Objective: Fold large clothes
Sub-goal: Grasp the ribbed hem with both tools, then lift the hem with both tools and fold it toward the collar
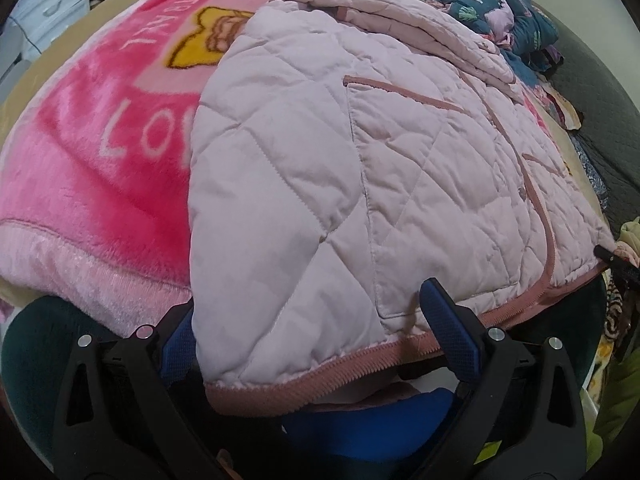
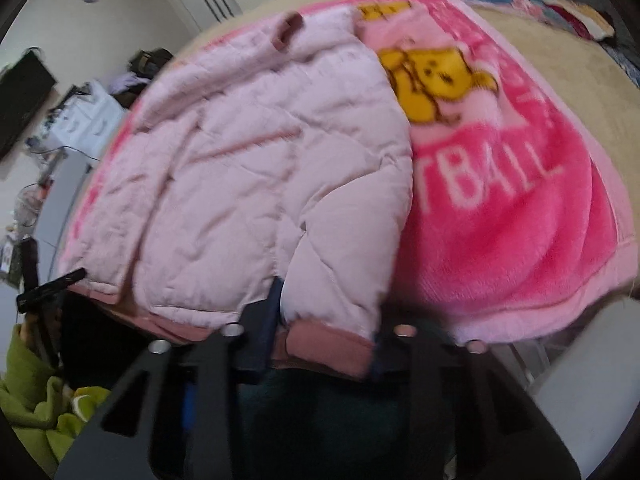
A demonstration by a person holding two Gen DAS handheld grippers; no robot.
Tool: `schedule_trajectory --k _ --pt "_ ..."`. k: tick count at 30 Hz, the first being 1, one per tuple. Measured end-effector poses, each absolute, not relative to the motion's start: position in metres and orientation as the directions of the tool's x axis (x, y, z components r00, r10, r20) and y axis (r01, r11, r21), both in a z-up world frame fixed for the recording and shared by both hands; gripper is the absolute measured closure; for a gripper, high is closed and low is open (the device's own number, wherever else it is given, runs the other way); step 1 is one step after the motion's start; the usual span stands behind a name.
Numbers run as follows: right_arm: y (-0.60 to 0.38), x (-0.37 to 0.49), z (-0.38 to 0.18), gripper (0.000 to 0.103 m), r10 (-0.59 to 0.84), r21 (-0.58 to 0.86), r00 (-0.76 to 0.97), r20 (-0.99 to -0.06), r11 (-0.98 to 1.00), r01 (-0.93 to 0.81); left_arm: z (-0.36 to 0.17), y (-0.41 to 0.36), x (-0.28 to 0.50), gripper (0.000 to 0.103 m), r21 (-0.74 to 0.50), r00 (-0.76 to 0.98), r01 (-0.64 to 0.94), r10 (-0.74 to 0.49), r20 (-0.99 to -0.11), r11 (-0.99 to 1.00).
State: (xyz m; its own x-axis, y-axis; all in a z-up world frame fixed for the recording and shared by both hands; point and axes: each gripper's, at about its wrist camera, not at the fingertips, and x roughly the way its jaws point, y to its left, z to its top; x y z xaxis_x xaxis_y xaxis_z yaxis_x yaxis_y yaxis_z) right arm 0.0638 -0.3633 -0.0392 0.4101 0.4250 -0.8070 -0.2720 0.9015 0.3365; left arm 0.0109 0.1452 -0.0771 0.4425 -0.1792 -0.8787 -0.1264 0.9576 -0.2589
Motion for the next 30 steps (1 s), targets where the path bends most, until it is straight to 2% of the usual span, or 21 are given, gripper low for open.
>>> schedule_trajectory --k 3,5,6,7,8,9,10,13,18,24,30 --pt "-0.361 0.065 -0.022 0.082 0.466 0.365 0.457 -0.758 0.883 -0.295 -0.077 0.144 0.009 0.011 -0.258 0.439 -0.131 -0.178 -0.881 0.957" --pt "-0.361 0.067 -0.013 0.083 0.485 0.381 0.483 -0.729 0.874 -0.303 -0.076 0.146 0.008 0.020 -0.251 0.442 -0.149 -0.163 -0.882 0.956" --pt "-0.362 0.067 -0.009 0.084 0.492 0.387 0.493 -0.717 0.870 -0.305 -0.076 0.149 0.007 0.030 -0.250 0.443 -0.162 -0.156 -0.883 0.954" --pt "-0.363 0.068 -0.005 0.084 0.504 0.400 0.507 -0.699 0.864 -0.307 -0.075 0.151 0.007 0.047 -0.255 0.447 -0.172 -0.155 -0.881 0.951" --pt "-0.365 0.069 -0.001 0.085 0.516 0.414 0.519 -0.682 0.857 -0.307 -0.075 0.155 0.006 0.053 -0.268 0.453 -0.184 -0.161 -0.877 0.946" --pt "-0.366 0.071 0.001 0.085 0.521 0.422 0.529 -0.670 0.853 -0.306 -0.074 0.160 0.004 0.062 -0.300 0.463 -0.195 -0.181 -0.867 0.934" --pt "-0.366 0.073 0.003 0.085 0.522 0.424 0.535 -0.664 0.852 -0.306 -0.072 0.161 0.003 0.077 -0.301 0.470 -0.201 -0.178 -0.865 0.932" --pt "-0.366 0.076 0.006 0.085 0.528 0.433 0.550 -0.647 0.848 -0.304 -0.062 0.159 0.001 0.088 -0.312 0.501 -0.187 -0.183 -0.846 0.932" --pt "-0.367 0.077 0.008 0.085 0.533 0.446 0.574 -0.622 0.843 -0.299 -0.033 0.151 0.005 0.091 -0.273 0.566 -0.139 -0.150 -0.811 0.952" --pt "-0.368 0.072 0.017 0.086 0.531 0.451 0.627 -0.570 0.840 -0.301 -0.004 0.149 0.015 0.092 -0.306 0.642 -0.125 -0.158 -0.750 0.944" --pt "-0.365 0.082 0.033 0.087 0.538 0.458 0.657 -0.528 0.832 -0.313 0.025 0.143 0.028 0.093 -0.286 0.711 -0.101 -0.131 -0.690 0.953"
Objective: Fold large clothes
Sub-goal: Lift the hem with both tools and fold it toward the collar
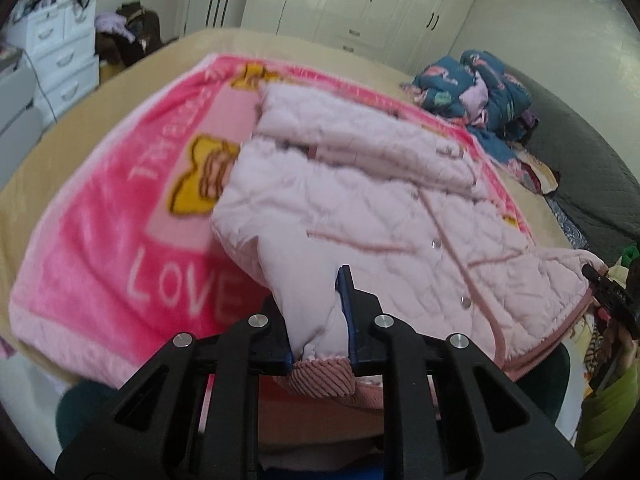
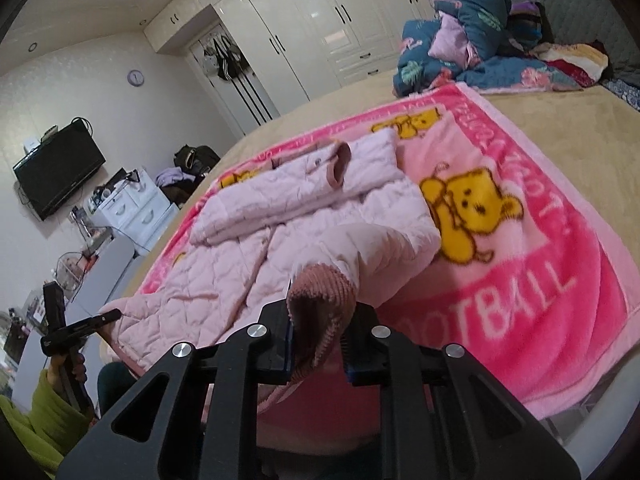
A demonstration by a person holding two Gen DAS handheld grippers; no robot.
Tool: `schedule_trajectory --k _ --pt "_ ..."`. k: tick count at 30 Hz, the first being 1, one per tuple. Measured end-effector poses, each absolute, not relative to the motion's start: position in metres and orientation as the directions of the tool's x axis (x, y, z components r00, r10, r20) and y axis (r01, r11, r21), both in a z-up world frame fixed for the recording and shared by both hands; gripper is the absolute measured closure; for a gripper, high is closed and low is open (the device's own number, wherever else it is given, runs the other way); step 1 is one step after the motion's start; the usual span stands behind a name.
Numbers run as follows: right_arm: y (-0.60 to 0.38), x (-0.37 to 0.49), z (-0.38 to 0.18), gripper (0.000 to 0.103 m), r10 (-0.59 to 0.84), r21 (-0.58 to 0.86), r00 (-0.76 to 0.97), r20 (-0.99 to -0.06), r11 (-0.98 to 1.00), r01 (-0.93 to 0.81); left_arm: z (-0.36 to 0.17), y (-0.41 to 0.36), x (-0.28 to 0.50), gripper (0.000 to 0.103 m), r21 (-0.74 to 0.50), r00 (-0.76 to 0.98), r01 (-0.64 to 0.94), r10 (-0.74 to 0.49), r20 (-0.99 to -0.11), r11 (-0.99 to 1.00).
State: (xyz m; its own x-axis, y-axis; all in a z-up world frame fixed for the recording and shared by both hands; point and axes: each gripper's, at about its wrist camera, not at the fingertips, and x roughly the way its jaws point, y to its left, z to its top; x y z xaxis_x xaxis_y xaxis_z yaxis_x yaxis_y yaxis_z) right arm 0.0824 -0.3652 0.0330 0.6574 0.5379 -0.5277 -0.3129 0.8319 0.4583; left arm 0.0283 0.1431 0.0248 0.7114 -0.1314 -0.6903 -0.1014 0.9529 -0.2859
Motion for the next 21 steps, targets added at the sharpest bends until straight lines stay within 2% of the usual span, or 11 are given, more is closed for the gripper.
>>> schedule_trajectory --k 9,21 --pt "-0.369 0.093 0.040 0.087 0.532 0.484 0.683 -0.501 0.826 -0.288 0.051 0.142 0.047 0.093 -0.291 0.764 -0.091 -0.121 -0.634 0.952" --pt "-0.371 0.106 0.047 0.087 0.520 0.508 0.704 -0.483 0.822 -0.259 0.068 0.135 0.069 0.092 -0.237 0.788 -0.101 -0.067 -0.612 0.966"
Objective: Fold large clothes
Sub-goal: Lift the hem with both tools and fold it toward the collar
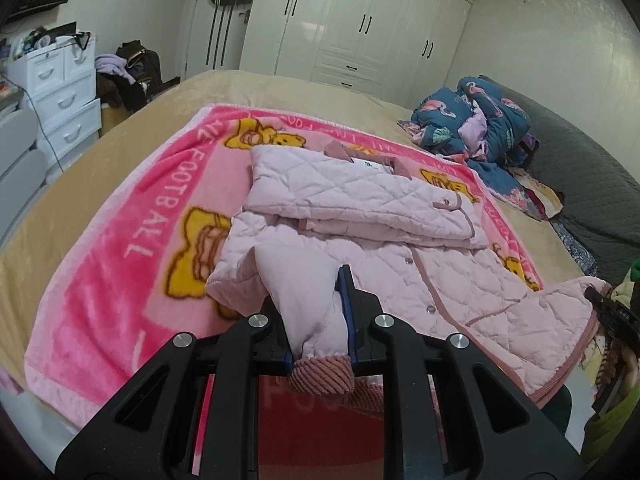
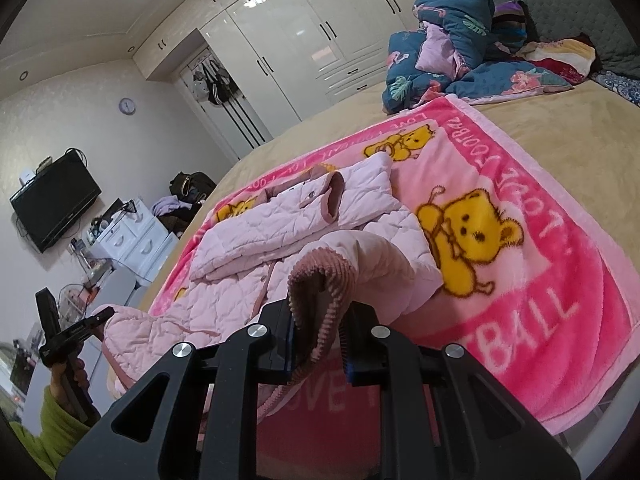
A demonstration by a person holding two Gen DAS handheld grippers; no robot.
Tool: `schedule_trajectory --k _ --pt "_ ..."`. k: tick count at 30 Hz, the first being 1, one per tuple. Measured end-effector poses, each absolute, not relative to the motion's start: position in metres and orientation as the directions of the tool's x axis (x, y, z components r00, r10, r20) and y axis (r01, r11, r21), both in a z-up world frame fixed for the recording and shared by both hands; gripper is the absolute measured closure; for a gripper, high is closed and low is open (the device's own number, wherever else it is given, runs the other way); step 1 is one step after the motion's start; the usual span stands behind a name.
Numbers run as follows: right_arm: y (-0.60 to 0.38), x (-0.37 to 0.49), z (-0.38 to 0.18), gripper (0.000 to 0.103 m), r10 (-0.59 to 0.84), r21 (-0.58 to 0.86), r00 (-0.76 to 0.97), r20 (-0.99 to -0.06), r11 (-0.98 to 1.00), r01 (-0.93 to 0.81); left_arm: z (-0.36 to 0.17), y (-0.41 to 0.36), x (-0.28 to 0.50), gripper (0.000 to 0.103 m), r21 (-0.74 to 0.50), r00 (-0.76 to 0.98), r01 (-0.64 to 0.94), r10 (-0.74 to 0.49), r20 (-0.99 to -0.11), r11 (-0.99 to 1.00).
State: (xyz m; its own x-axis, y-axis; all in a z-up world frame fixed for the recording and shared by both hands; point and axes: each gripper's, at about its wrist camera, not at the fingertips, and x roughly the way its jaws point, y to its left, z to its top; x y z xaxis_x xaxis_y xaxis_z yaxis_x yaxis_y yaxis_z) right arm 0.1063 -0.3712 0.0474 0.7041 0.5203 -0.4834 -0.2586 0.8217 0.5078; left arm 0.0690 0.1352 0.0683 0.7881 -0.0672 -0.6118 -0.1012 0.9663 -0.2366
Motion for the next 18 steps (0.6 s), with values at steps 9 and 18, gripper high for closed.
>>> schedule_trajectory --k 9,18 --pt "-0.371 0.125 0.055 0.087 0.516 0.515 0.719 -0.466 0.819 -0.254 0.077 0.139 0.084 0.092 -0.237 0.801 -0.112 -0.053 -0.597 0.965" --pt "-0.371 0.144 0.060 0.087 0.505 0.515 0.728 -0.464 0.822 -0.243 0.082 0.145 0.096 0.092 -0.244 0.809 -0.119 -0.049 -0.586 0.962"
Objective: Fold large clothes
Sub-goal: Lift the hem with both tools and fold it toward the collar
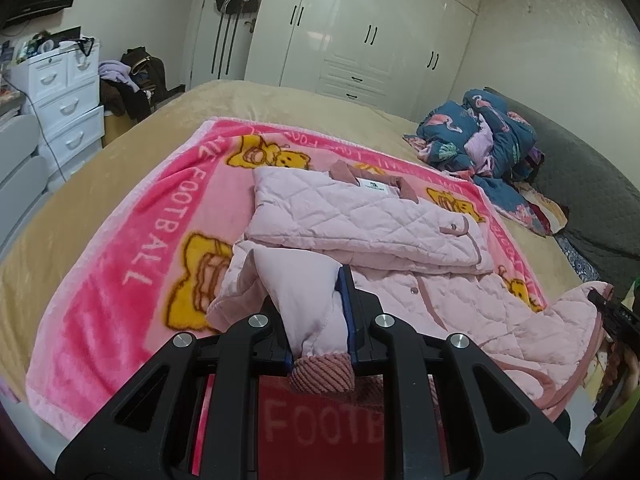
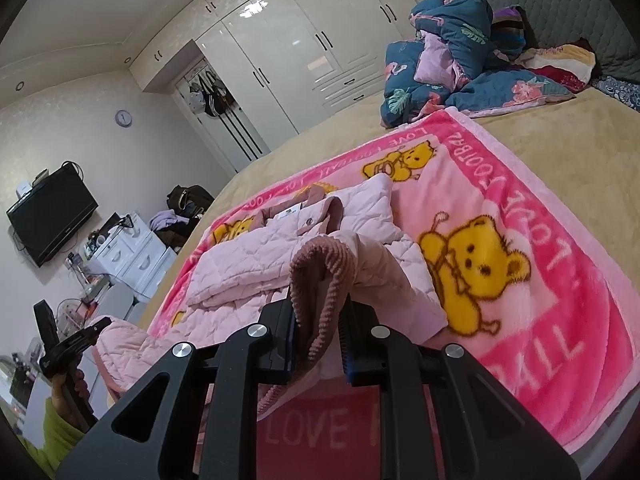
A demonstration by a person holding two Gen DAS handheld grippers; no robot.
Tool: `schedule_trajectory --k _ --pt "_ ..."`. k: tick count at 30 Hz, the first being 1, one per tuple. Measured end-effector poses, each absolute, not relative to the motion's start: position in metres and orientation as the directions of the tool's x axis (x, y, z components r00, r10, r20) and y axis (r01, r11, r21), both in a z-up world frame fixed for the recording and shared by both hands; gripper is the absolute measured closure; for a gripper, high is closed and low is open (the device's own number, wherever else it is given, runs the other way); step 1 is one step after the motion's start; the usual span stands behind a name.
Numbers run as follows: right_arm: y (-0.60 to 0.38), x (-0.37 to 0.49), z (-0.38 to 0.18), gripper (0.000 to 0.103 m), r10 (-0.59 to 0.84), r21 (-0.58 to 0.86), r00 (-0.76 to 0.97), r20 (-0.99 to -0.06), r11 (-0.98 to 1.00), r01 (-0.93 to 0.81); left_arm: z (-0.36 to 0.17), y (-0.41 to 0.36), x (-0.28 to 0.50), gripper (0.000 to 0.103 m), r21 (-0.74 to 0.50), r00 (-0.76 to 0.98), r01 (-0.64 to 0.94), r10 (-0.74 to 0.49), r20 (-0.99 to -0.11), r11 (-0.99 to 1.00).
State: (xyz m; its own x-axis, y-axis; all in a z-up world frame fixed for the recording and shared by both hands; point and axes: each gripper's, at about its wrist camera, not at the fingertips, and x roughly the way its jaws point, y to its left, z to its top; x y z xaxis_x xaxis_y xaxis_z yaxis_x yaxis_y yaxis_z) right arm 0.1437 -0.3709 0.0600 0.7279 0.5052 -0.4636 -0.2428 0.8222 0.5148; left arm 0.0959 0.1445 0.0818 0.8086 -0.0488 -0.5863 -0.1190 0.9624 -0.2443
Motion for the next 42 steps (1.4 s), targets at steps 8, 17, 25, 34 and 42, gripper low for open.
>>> schedule_trajectory --k 8,17,25,34,42 --pt "-0.367 0.158 0.072 0.087 0.502 0.508 0.739 -0.449 0.824 -0.252 0.087 0.154 0.107 0.092 -0.265 0.821 -0.130 -0.047 -0.570 0.955" --pt "-0.362 0.171 0.095 0.087 0.501 0.499 0.763 -0.409 0.823 -0.273 0.098 0.167 0.115 0.092 -0.299 0.840 -0.145 -0.042 -0.541 0.943" --pt "-0.358 0.181 0.116 0.087 0.498 0.497 0.780 -0.379 0.821 -0.282 0.110 0.172 0.116 0.092 -0.316 0.856 -0.144 -0.042 -0.515 0.938" --pt "-0.356 0.195 0.132 0.087 0.499 0.513 0.791 -0.355 0.811 -0.282 0.121 0.177 0.123 0.092 -0.325 0.866 -0.144 -0.040 -0.498 0.935" --pt "-0.353 0.215 0.136 0.087 0.496 0.527 0.792 -0.356 0.806 -0.269 0.125 0.176 0.139 0.092 -0.309 0.868 -0.149 -0.025 -0.497 0.939"
